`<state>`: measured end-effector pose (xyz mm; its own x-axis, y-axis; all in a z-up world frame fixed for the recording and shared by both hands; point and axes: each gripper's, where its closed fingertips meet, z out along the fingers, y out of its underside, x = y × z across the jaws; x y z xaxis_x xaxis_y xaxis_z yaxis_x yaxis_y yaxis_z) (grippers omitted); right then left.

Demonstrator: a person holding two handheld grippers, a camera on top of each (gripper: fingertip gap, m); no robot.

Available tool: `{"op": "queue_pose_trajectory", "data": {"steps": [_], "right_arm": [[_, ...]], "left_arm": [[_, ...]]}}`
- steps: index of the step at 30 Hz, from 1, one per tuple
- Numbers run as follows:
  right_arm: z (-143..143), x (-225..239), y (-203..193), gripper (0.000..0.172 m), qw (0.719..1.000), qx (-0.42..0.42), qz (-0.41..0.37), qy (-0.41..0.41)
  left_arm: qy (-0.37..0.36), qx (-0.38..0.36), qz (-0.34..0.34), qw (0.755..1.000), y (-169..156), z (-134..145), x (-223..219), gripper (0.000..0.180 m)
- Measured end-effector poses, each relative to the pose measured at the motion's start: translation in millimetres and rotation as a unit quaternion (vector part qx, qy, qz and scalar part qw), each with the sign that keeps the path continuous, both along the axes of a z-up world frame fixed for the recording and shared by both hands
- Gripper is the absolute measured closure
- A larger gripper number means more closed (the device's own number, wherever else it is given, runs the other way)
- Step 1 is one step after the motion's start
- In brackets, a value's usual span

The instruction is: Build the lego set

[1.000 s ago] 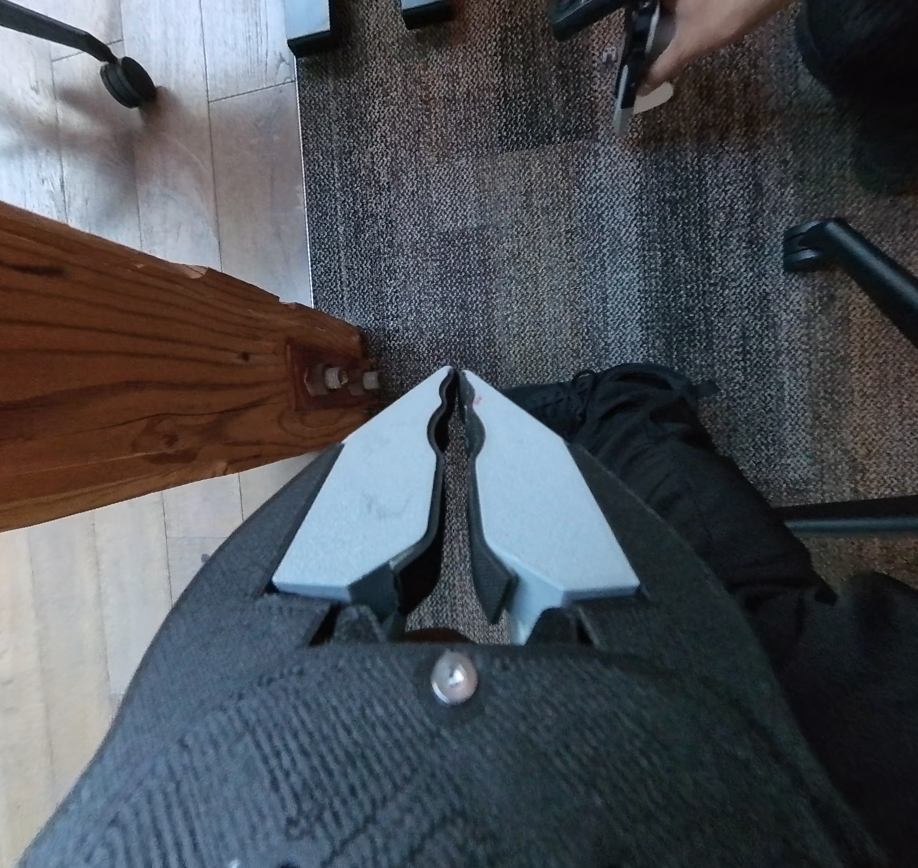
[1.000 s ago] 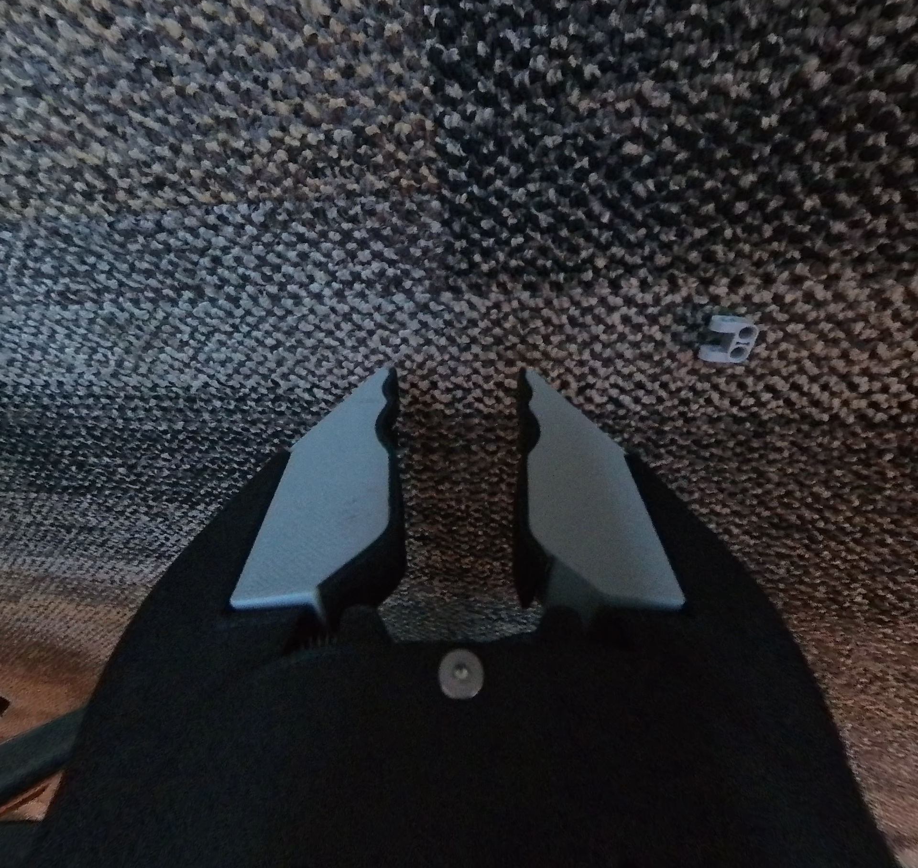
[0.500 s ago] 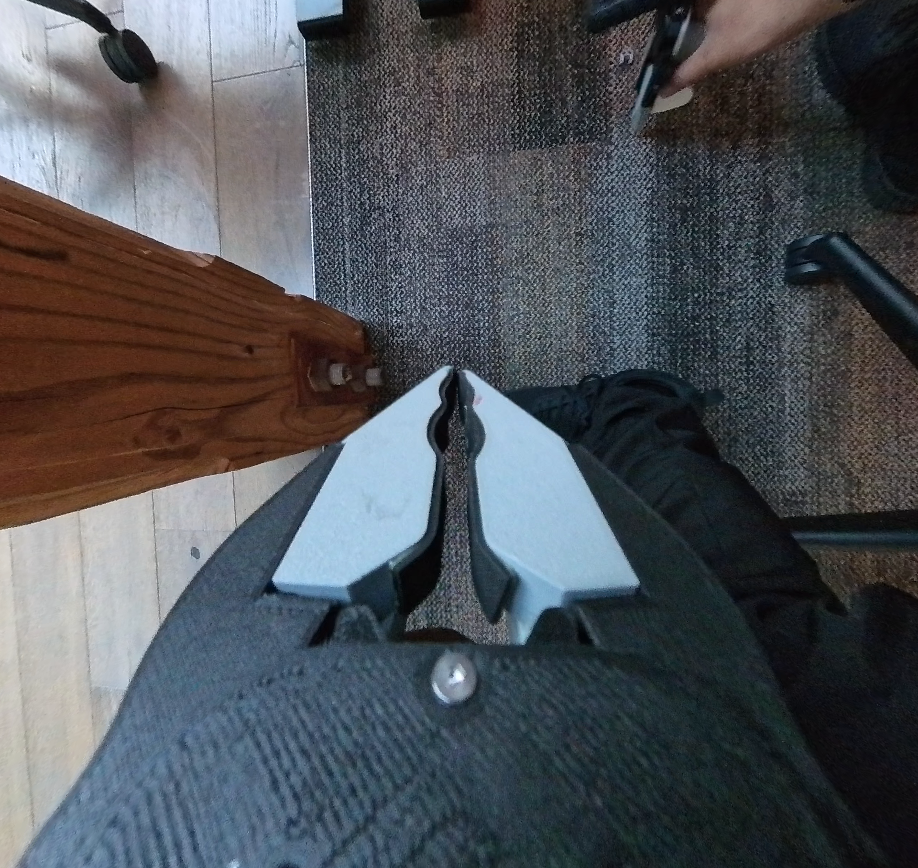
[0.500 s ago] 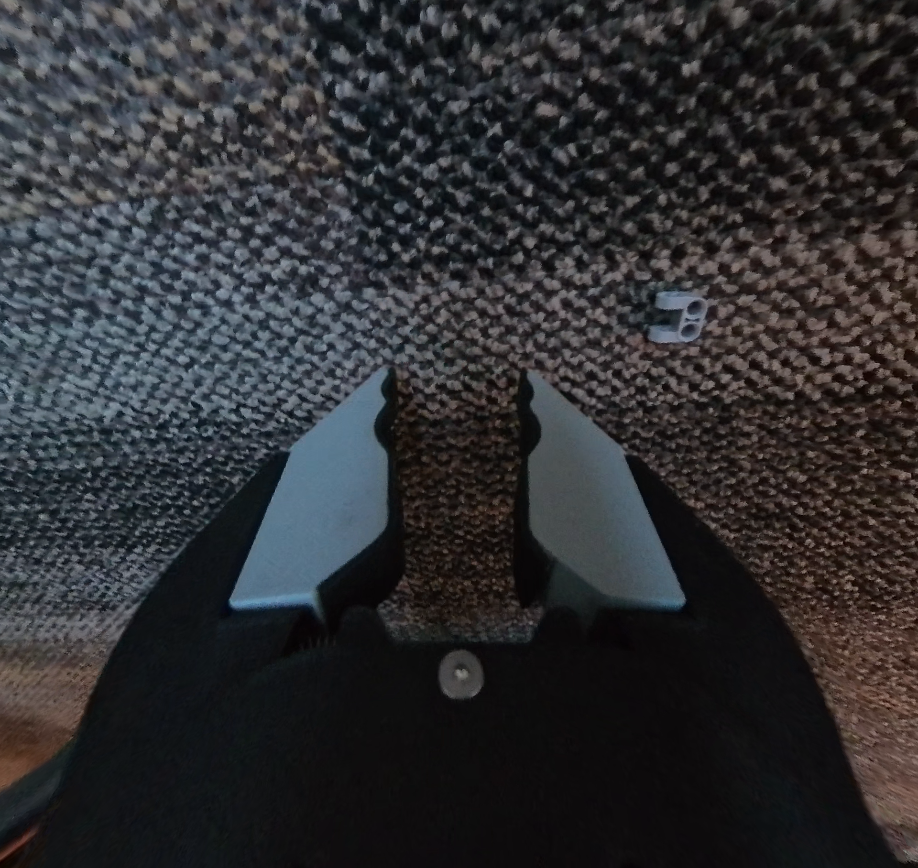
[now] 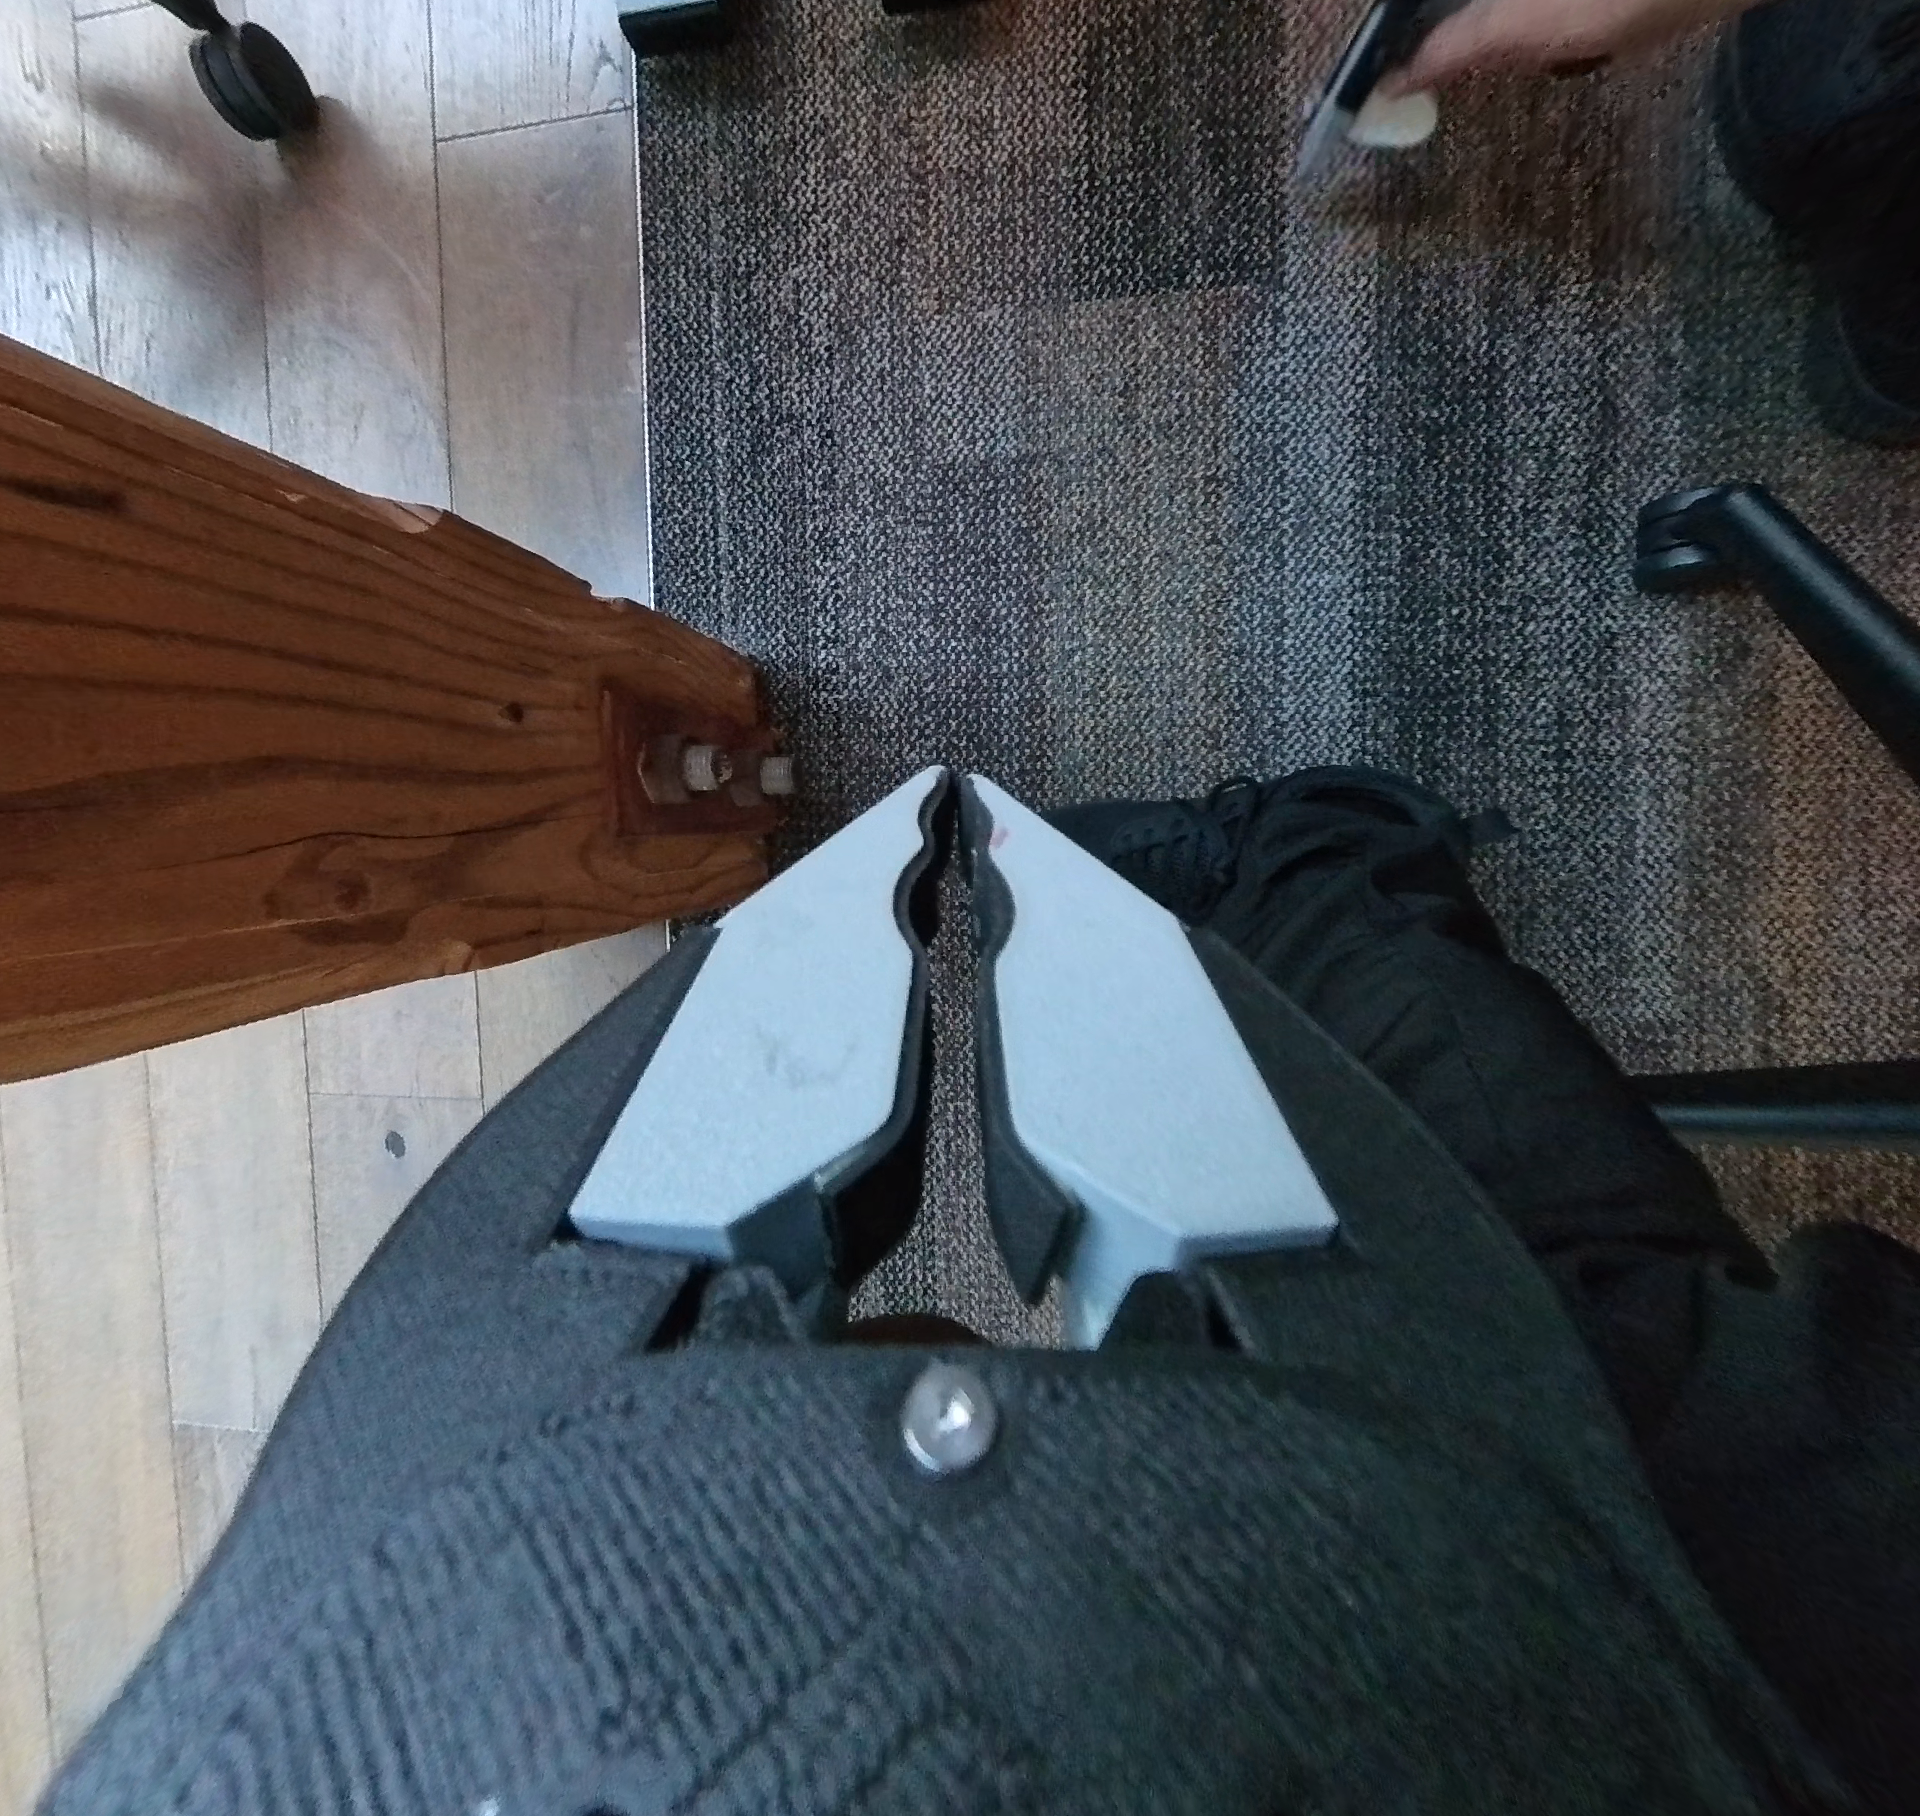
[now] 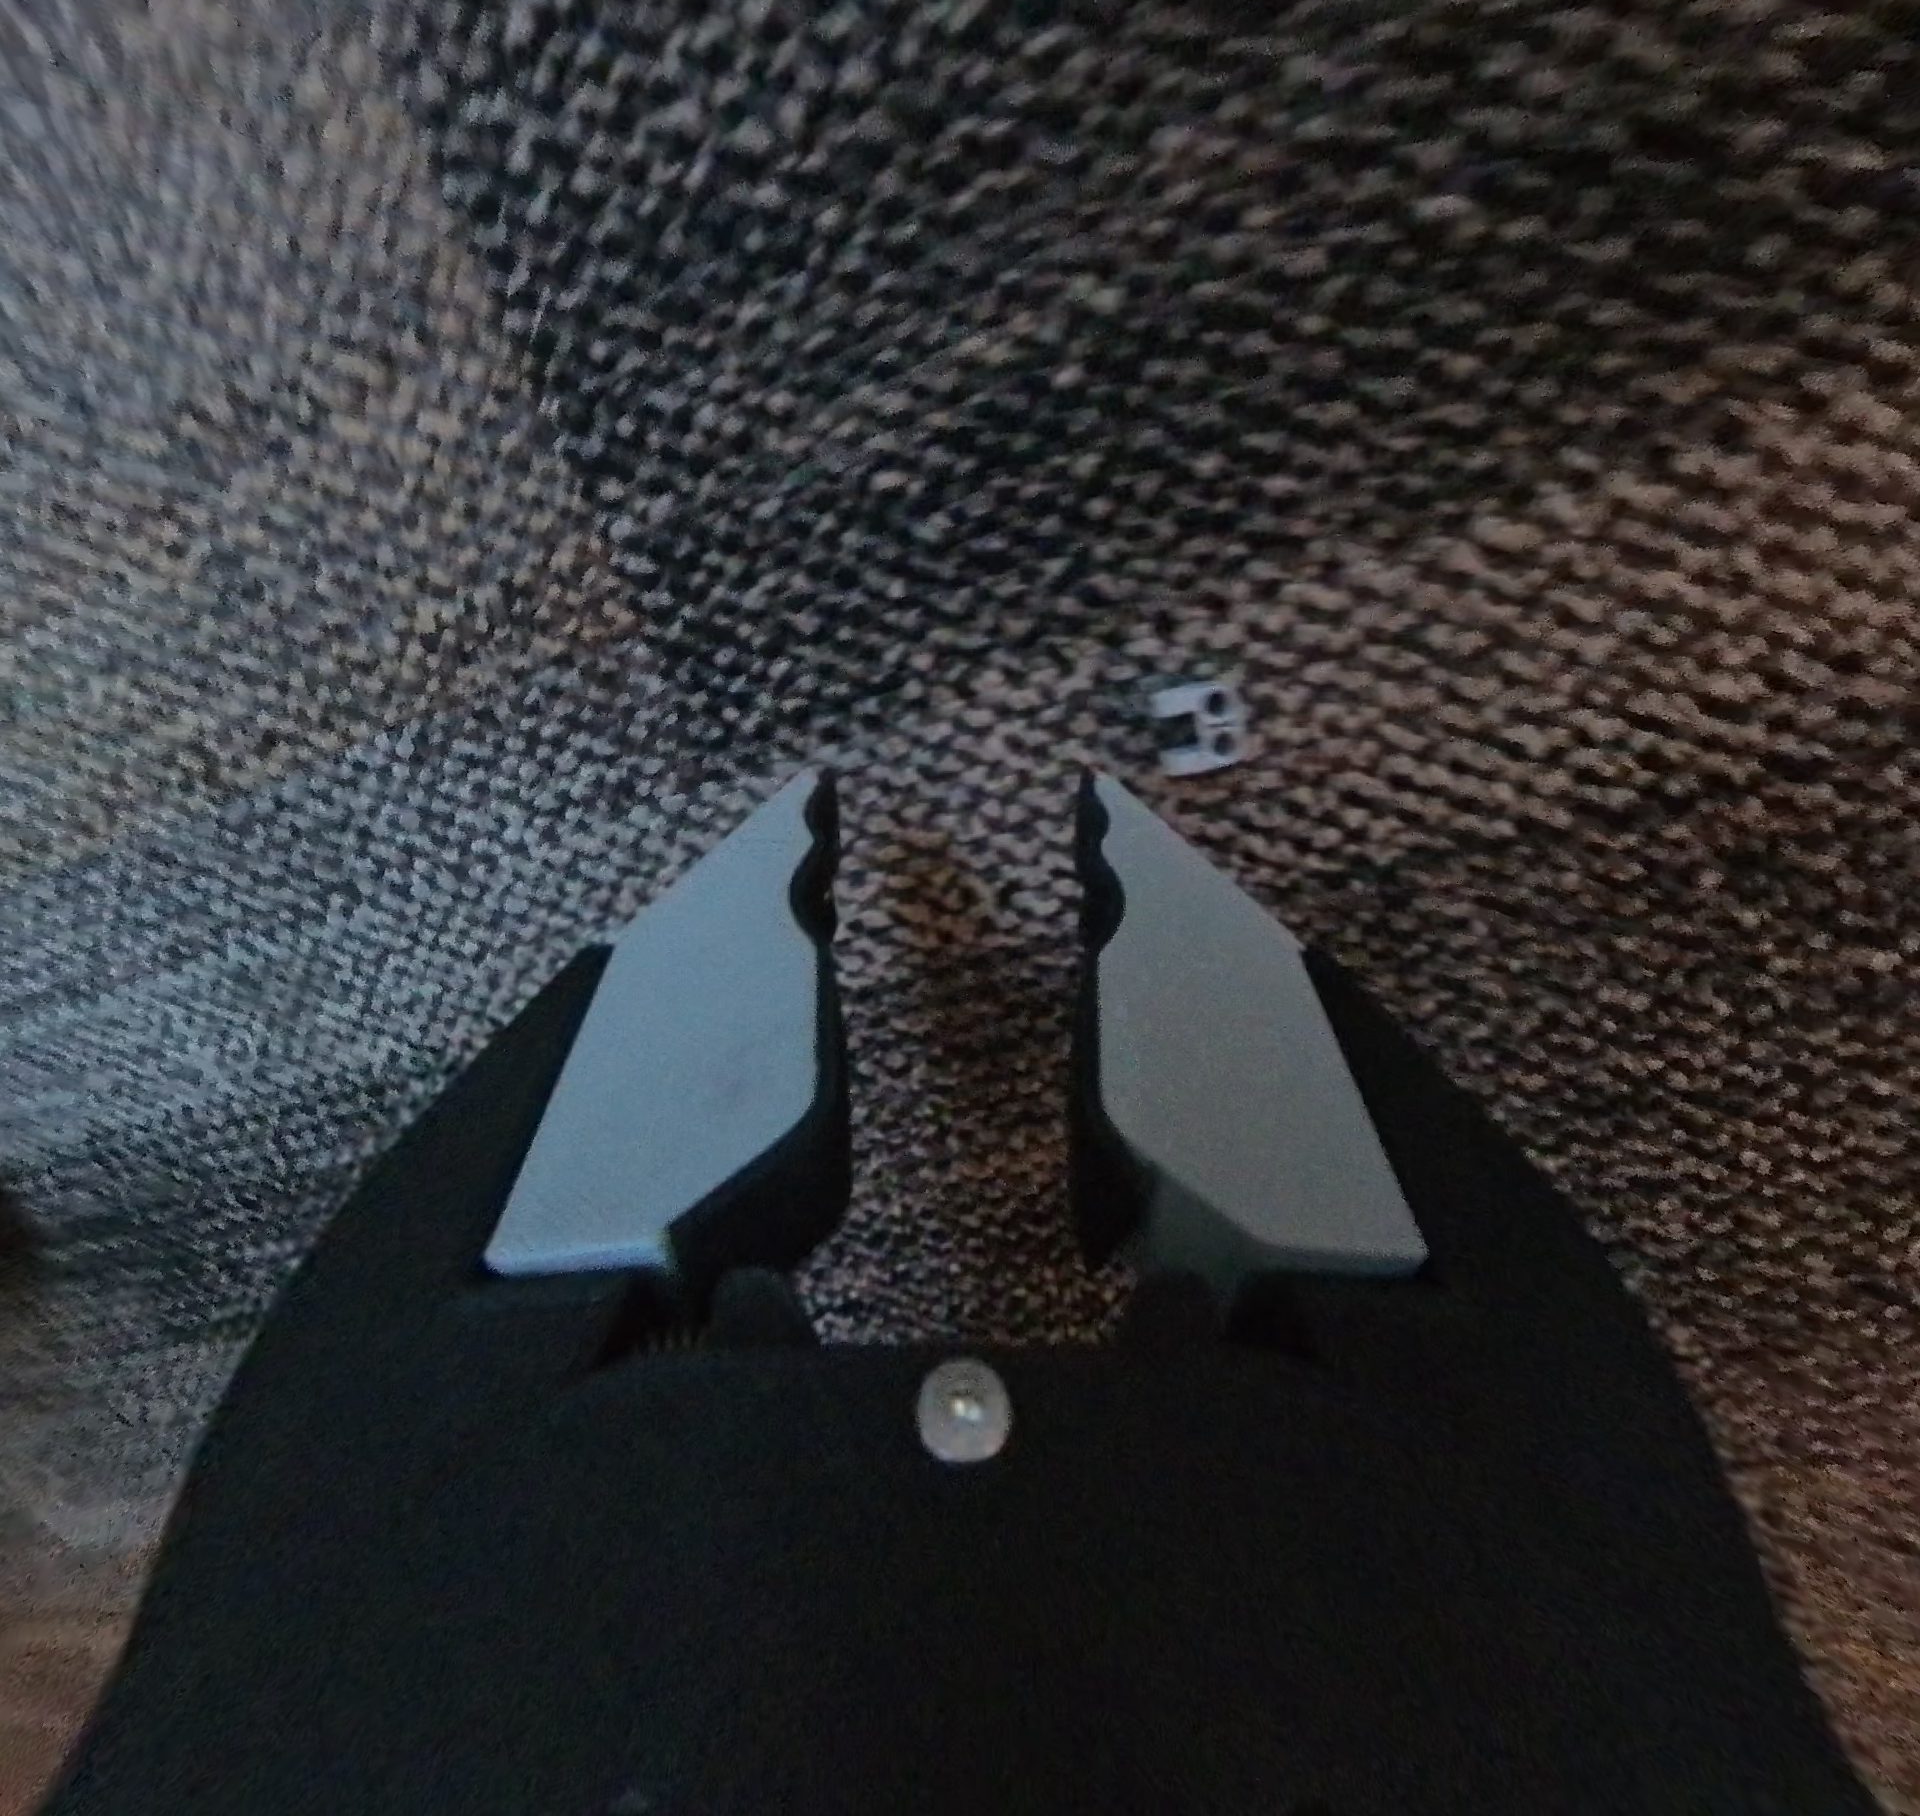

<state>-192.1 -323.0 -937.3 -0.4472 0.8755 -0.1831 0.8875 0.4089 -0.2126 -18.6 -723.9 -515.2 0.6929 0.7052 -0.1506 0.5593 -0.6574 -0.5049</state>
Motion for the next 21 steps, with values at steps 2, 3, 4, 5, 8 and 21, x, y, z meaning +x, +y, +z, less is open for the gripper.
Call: {"op": "queue_pose_trajectory", "data": {"steps": [2,3,4,5,8,21], "right_arm": [[2.9,-7.2,14.0,0.131,1.0,-0.017,-0.019,0.012],[2.7,-5.5,19.2,0.131,1.0,-0.019,-0.007,0.009],[1.6,-1.9,24.6,0.132,1.0,-0.013,0.015,0.006],[-0.4,2.8,30.2,0.133,0.999,0.001,0.041,0.002],[-8.1,7.4,47.5,0.137,0.994,0.056,0.097,0.006],[-8.8,-30.9,40.8,0.167,0.988,0.062,0.142,0.011]], "left_arm": [[-0.003,0.0,0.001,1.0,0.0,-0.8,-0.9,0.18],[-0.005,0.0,0.001,1.0,0.4,-1.4,-1.5,0.18],[-0.007,0.0,0.0,1.0,1.0,-1.7,-2.3,0.18],[-0.008,0.0,-0.001,1.0,2.2,-1.9,-3.5,0.18],[-0.011,-0.002,-0.007,1.0,6.8,-2.5,-7.9,0.18],[-0.011,-0.02,-0.032,0.999,19.1,1.3,-34.9,0.18]]}}
